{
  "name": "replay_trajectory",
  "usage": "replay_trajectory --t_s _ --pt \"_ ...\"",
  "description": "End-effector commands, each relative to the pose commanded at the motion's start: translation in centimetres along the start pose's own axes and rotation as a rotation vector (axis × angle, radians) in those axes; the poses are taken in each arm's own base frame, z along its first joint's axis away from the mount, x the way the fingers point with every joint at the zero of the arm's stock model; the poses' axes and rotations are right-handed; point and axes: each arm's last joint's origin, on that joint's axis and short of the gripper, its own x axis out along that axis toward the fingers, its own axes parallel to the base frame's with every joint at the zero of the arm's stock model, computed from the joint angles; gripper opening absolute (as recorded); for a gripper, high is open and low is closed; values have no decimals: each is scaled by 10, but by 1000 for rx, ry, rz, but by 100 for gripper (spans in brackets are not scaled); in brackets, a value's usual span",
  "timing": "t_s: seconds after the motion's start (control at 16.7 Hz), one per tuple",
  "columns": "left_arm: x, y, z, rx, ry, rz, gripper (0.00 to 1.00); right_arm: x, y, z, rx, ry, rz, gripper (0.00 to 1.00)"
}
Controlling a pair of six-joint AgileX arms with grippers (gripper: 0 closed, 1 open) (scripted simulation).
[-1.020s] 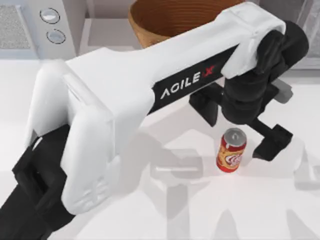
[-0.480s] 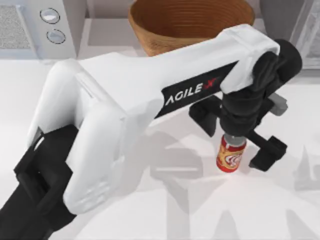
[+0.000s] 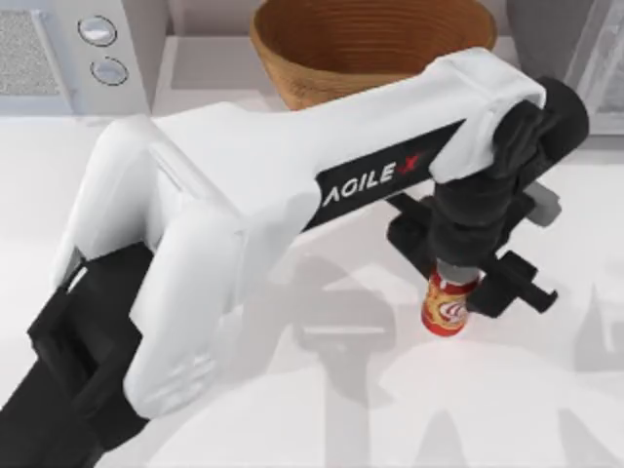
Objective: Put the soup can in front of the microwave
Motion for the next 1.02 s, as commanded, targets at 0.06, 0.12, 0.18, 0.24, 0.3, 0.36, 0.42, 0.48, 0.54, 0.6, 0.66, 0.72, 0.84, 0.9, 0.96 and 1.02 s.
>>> replay_trajectory --t_s 0.06,0.12,0.18,0.24,0.3,0.36,0.42,0.48,0.54,0.6,0.66,0.72,0.84,0.9,0.96,1.02 --pt "0 0 0 0 0 0 25 0 0 0 0 0 0 100" --pt "0 0 0 0 0 0 17 0 0 0 0 0 0 100" --pt "0 0 0 0 0 0 10 0 0 0 0 0 0 100" --pt "0 0 0 0 0 0 2 0 0 0 0 0 0 100" --pt "0 0 0 0 0 0 0 0 0 0 0 0 0 100" --pt "0 0 0 0 0 0 0 0 0 0 0 0 0 100" --pt "0 0 0 0 0 0 0 0 0 0 0 0 0 100" --pt "0 0 0 0 0 0 0 0 0 0 0 0 0 100" --pt "0 0 0 0 0 0 0 0 0 0 0 0 0 100" --pt "0 0 0 0 0 0 0 0 0 0 0 0 0 100" --pt "0 0 0 0 0 0 0 0 0 0 0 0 0 100" --pt "0 0 0 0 0 0 0 0 0 0 0 0 0 100" --pt "0 0 0 1 1 0 0 0 0 0 0 0 0 100" --pt "-2 -1 1 2 7 0 0 0 0 0 0 0 0 100" --pt "-6 -1 1 2 9 0 0 0 0 0 0 0 0 100" --pt "-13 -1 2 2 6 0 0 0 0 0 0 0 0 100"
